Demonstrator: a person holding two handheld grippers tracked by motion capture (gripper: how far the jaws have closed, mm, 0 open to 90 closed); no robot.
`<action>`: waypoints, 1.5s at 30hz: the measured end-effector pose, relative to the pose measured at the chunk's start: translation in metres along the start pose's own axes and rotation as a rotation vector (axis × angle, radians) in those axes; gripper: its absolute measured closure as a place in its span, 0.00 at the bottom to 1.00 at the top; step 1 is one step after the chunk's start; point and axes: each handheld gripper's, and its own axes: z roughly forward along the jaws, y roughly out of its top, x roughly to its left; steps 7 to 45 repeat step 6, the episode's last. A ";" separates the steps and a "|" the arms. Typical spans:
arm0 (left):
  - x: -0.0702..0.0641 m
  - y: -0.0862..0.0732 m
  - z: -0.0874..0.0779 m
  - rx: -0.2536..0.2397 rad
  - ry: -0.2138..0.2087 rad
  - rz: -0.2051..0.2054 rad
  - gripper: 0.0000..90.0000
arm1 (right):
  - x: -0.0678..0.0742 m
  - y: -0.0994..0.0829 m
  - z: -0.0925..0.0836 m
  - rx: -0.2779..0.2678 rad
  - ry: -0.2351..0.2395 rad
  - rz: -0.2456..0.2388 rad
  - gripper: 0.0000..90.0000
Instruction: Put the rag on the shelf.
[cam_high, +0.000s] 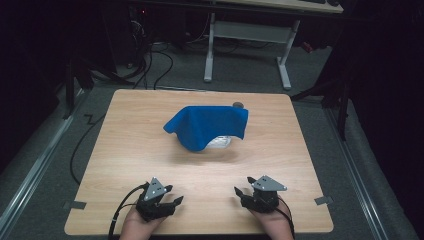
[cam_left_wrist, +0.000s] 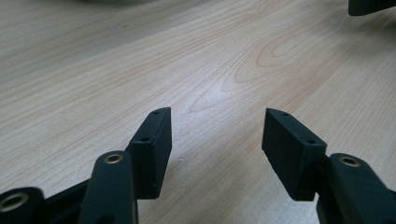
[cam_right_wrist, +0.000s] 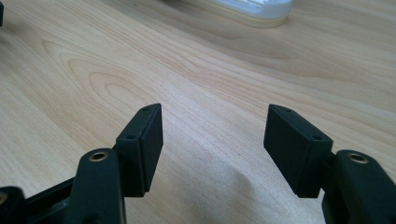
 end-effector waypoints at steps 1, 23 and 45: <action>0.001 0.000 0.001 0.002 -0.001 -0.003 0.48 | -0.001 0.000 0.002 0.001 0.002 0.003 0.42; 0.004 -0.002 0.001 0.003 0.006 -0.019 0.48 | -0.002 0.000 0.003 -0.004 0.006 0.010 0.42; 0.004 -0.002 0.001 0.003 0.006 -0.019 0.48 | -0.002 0.000 0.003 -0.004 0.006 0.010 0.42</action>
